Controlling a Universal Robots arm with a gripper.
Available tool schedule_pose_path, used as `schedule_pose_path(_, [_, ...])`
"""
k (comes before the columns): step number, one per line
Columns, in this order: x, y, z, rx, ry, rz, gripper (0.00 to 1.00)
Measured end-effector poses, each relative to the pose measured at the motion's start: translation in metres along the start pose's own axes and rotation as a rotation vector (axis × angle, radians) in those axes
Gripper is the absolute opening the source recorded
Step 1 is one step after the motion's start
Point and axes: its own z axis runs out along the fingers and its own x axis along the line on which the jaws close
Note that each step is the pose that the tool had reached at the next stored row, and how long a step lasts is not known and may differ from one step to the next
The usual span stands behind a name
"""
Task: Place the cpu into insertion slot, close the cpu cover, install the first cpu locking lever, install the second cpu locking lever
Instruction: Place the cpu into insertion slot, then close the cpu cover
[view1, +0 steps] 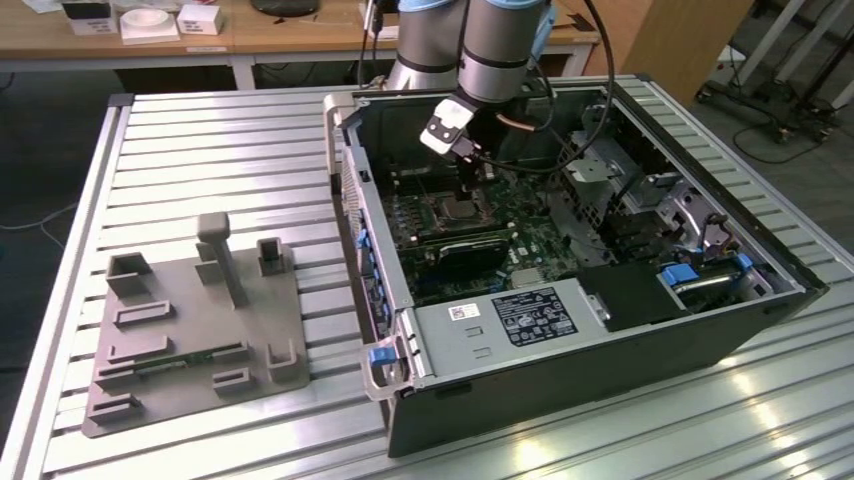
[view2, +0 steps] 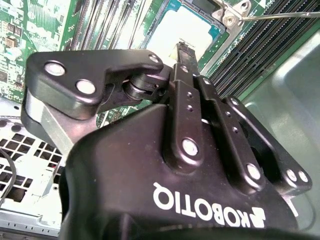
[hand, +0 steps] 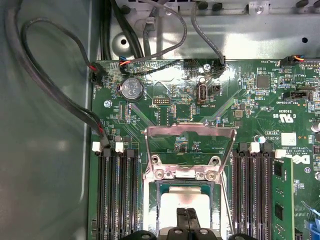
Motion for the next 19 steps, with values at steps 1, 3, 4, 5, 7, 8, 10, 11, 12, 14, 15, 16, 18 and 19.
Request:
schedule_pose_path(1, [0.0000, 0.0000, 0.0000, 0.0000, 0.0000, 0.000, 0.10])
schedule_pose_path(3, [0.0000, 0.0000, 0.0000, 0.0000, 0.0000, 0.000, 0.10])
schedule_pose_path(4, [0.0000, 0.0000, -0.0001, 0.0000, 0.0000, 0.000, 0.10])
schedule_pose_path(5, [0.0000, 0.0000, -0.0001, 0.0000, 0.0000, 0.000, 0.10])
schedule_pose_path(7, [0.0000, -0.0001, -0.0006, 0.0000, 0.0000, 0.000, 0.10])
schedule_pose_path(8, [0.0000, -0.0001, -0.0006, 0.0000, 0.0000, 0.000, 0.10])
schedule_pose_path(10, [0.0000, 0.0000, -0.0006, 0.0000, 0.0000, 0.000, 0.10])
schedule_pose_path(11, [0.0000, 0.0002, -0.0006, 0.0000, 0.0000, 0.000, 0.10])
schedule_pose_path(12, [0.0000, 0.0002, -0.0006, 0.0001, 0.0000, 0.000, 0.10])
schedule_pose_path(14, [0.0000, 0.0003, -0.0006, 0.0000, 0.0000, 0.000, 0.10])
schedule_pose_path(15, [0.0000, 0.0003, -0.0010, 0.0002, -0.0003, 0.000, 0.10])
schedule_pose_path(16, [-0.0001, 0.0003, -0.0014, 0.0002, -0.0004, 0.000, 0.10])
schedule_pose_path(18, [0.0000, 0.0003, -0.0022, 0.0001, -0.0002, 0.000, 0.10])
schedule_pose_path(19, [0.0000, 0.0003, -0.0023, 0.0000, -0.0003, 0.000, 0.10])
